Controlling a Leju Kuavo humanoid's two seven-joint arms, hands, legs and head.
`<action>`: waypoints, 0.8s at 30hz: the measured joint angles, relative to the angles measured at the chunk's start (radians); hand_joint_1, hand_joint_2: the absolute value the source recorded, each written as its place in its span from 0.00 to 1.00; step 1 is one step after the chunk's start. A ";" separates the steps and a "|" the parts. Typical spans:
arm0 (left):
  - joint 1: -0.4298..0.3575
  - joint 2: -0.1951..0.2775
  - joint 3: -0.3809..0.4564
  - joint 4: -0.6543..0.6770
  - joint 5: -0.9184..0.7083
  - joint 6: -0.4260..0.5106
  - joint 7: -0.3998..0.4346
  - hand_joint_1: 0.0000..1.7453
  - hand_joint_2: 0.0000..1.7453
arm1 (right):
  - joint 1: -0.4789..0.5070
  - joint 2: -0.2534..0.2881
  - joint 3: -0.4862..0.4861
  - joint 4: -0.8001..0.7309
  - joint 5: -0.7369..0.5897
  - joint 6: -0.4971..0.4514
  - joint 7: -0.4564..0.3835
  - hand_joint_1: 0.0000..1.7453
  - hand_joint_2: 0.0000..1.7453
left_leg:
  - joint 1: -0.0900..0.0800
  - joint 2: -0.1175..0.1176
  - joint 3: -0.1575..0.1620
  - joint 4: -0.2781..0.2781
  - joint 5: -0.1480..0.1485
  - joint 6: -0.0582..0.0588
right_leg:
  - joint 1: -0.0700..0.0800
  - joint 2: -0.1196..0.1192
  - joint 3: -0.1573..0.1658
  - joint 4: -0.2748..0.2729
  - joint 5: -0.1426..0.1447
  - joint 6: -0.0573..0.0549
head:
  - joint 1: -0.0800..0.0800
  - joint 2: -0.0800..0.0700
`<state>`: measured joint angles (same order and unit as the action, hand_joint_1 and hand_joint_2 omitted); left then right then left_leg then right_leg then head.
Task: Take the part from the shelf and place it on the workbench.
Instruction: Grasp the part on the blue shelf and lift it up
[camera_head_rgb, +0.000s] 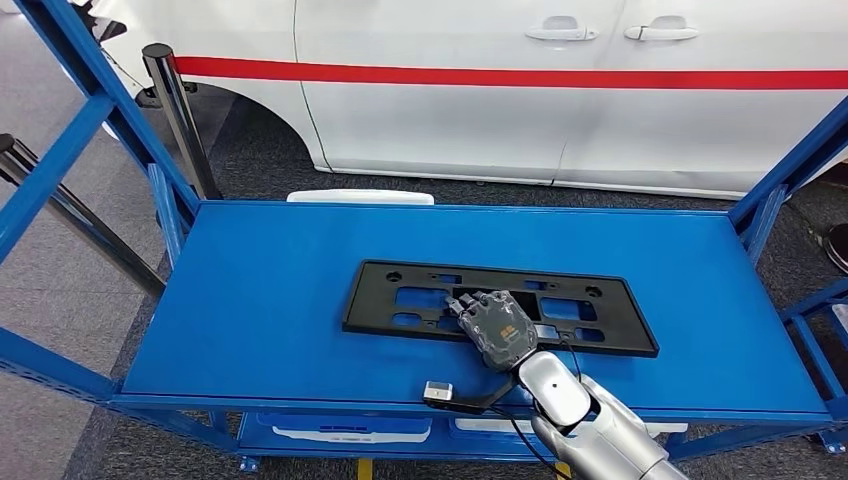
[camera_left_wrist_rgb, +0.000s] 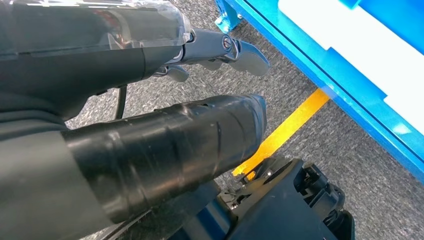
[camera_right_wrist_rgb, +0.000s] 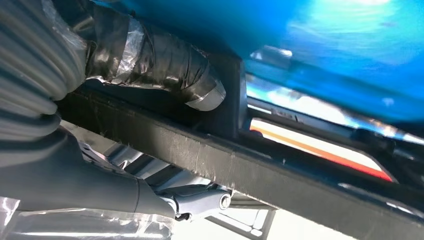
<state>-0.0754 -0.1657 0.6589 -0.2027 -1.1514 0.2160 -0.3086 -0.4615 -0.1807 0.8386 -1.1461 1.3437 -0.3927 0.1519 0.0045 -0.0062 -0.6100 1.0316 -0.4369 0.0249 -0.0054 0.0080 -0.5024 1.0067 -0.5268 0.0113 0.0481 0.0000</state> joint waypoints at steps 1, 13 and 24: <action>0.000 0.000 0.001 0.000 0.000 0.001 0.000 0.00 0.00 | 0.010 -0.002 -0.007 -0.009 0.005 -0.011 0.000 1.00 1.00 | 0.000 0.000 0.000 0.000 0.000 0.000 | 0.000 0.000 0.000 0.000 0.000 0.000 | 0.000 0.000; 0.012 -0.002 0.026 0.000 0.013 0.023 -0.004 0.00 0.00 | 0.260 -0.013 -0.156 -0.350 0.217 -0.288 -0.040 1.00 1.00 | 0.000 -0.001 -0.002 0.000 -0.001 -0.001 | 0.000 -0.001 -0.002 0.000 -0.002 0.000 | 0.000 0.000; 0.014 -0.005 0.049 0.000 0.020 0.023 -0.018 0.00 0.00 | 0.368 0.003 -0.295 -0.566 0.225 -0.294 -0.342 1.00 1.00 | 0.000 -0.001 -0.002 0.000 -0.001 -0.001 | 0.000 -0.001 -0.002 0.000 -0.002 0.000 | 0.000 0.000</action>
<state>-0.0616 -0.1708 0.7075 -0.2027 -1.1314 0.2393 -0.3264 -0.0931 -0.1781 0.5431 -1.7122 1.5690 -0.6869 -0.1905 0.0046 -0.0068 -0.6120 1.0311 -0.4379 0.0241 -0.0052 0.0069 -0.5044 1.0067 -0.5291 0.0113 0.0481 0.0000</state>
